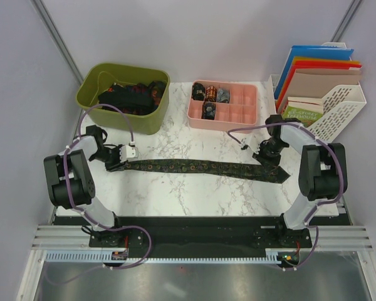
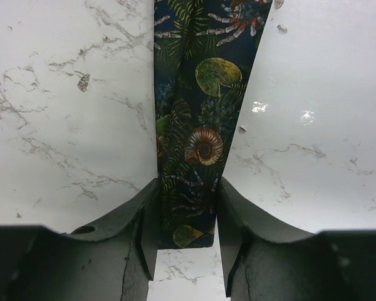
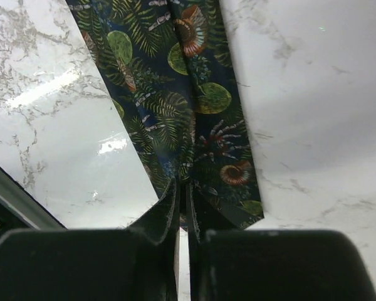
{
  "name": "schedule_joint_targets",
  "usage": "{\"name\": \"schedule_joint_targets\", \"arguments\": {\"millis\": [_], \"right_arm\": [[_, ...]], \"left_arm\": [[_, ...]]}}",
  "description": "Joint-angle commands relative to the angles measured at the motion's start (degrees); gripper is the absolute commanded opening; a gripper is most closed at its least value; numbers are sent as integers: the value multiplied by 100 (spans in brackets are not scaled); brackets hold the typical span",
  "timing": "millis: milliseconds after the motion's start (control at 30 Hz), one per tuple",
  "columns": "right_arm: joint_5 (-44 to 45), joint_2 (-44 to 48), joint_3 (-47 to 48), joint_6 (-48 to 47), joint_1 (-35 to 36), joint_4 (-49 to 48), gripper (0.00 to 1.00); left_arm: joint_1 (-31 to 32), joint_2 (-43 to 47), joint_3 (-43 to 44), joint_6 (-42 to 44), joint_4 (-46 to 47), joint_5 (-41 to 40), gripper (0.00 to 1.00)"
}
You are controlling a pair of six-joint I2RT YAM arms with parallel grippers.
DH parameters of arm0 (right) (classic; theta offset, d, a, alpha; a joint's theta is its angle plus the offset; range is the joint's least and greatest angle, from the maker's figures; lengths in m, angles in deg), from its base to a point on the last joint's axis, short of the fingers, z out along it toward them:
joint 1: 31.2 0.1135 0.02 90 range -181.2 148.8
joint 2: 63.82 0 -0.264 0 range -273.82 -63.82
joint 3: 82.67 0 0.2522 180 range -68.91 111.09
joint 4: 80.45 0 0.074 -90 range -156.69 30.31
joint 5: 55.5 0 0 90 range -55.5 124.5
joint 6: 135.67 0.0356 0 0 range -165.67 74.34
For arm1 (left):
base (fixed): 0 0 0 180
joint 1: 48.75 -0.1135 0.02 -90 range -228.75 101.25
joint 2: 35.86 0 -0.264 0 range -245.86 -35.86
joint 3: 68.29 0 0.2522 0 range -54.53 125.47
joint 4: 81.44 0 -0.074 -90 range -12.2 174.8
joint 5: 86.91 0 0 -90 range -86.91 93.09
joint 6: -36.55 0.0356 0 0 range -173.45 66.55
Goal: Roll the ties
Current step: Flatten out the tie at the center of the board.
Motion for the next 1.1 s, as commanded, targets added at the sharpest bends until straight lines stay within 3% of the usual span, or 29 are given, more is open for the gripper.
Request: {"name": "schedule_joint_targets", "arguments": {"millis": [0,67,133,167,200,300,533,700,900,1067], "right_arm": [[49,-78,-177,192,0,-220,14],[162,-86,-239,218,0,-352,22],[242,-69,-230,262,0,-404,41],[277,-34,-238,280,0,-422,55],[277,62,-247,297,0,-440,66],[173,282,-300,332,0,-510,79],[242,309,-695,421,88,-1001,80],[304,186,-897,131,106,-1152,74],[321,81,-1030,-168,115,-1318,67],[427,54,-1073,-423,106,-1354,56]], "left_arm": [[-28,-109,72,3,-246,-168,44],[-37,-118,81,30,-273,-168,44],[-63,-91,151,47,-325,-106,48],[-72,-74,186,91,-447,-54,51],[-98,-21,247,152,-518,60,59],[-98,75,274,389,-852,183,70],[24,225,283,206,-660,482,75],[507,673,116,-188,-370,675,77],[1763,753,134,-980,-45,808,89],[2774,366,238,-1865,525,834,98]]}}
